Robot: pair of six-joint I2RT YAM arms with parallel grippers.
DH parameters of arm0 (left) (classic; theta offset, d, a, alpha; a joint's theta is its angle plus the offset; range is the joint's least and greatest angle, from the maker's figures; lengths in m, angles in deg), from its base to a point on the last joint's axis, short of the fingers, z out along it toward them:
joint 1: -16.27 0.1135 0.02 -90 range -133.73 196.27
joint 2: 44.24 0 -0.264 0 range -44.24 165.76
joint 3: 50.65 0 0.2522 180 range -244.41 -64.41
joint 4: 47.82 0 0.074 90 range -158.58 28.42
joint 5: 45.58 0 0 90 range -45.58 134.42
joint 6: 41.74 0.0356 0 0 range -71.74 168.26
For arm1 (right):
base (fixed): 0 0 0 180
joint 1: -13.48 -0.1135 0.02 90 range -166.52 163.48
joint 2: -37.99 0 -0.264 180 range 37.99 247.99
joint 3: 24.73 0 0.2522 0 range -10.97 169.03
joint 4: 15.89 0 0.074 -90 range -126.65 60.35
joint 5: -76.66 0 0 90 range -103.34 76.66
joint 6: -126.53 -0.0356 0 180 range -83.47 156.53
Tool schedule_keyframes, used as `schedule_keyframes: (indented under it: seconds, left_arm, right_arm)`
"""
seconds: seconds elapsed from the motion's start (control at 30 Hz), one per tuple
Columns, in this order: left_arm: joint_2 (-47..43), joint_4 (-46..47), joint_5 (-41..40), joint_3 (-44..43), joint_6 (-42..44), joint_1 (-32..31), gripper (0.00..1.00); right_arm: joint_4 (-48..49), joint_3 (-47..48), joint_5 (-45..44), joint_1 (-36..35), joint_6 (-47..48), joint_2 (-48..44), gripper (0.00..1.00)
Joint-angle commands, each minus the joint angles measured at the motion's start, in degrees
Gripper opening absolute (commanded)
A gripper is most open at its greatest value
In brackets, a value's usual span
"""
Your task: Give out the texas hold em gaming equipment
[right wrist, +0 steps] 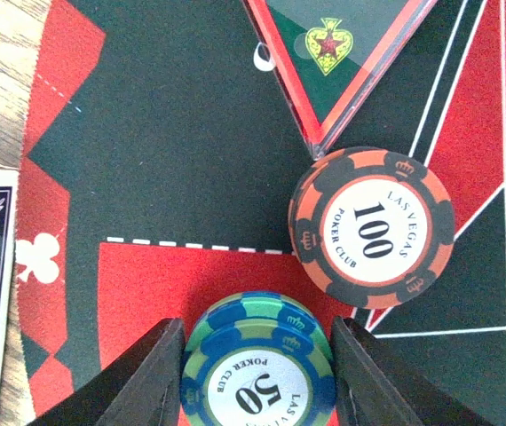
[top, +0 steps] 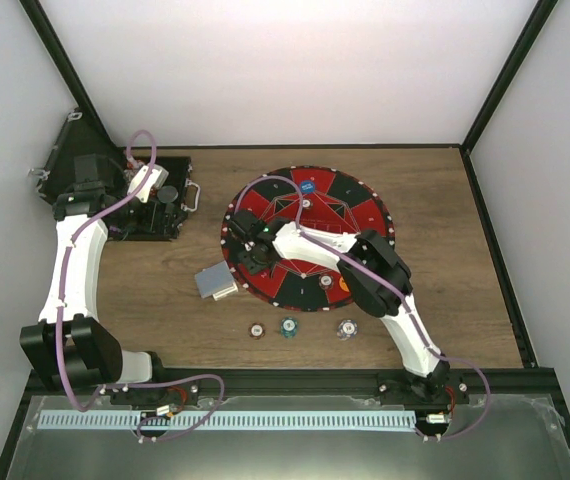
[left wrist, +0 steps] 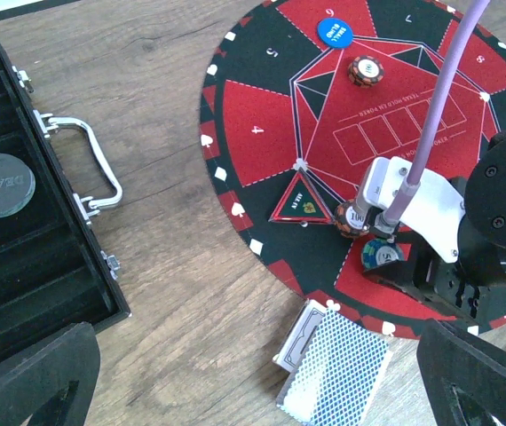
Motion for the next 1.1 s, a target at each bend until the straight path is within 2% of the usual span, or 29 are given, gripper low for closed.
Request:
schedule_keyframes:
  seconds: [0.0,0.3,0.47,0.6,0.7,0.9,1.07]
  left_arm:
    - [-0.9,-0.2,1.0,-1.2,0.6,0.3,1.0]
    - [-0.9,-0.4,1.3,-1.0,0.7,0.3,1.0]
    - [-1.0,-0.4,1.2,-0.9,0.9,0.3,1.0]
    - [-1.0,-0.3,1.2,-0.4,1.3,0.2,1.0]
    - [-0.8,-0.3,1.6,-0.3,1.1,0.2,1.0]
    - [-0.5,-0.2,1.7,-0.4,1.2,0.3,1.0]
    - [-0.5,-0.3,1.7,-0.4,1.1,0.3,1.0]
  right_arm:
    - [-1.8,2.2,1.4,0.4,0.4,-0.4,0.48]
    - [-1.9,-5.0,0.8,-0.2,-1.8,-12.3,0.58]
    - [-1.3,-15.3,0.2,-2.5,-4.4,-21.5,0.68]
    - [-1.5,-23.9,-0.4,-6.7,-7.6,-27.6,0.79]
    - [-1.9,-28.7,-0.1,-10.2,-10.6,-31.0,0.83]
    - [-0.6,-34.8,1.4,-14.5,-15.5,-33.7,0.85]
    - [0.4,-36.9,1.5,-14.9,-16.2,-32.7,0.84]
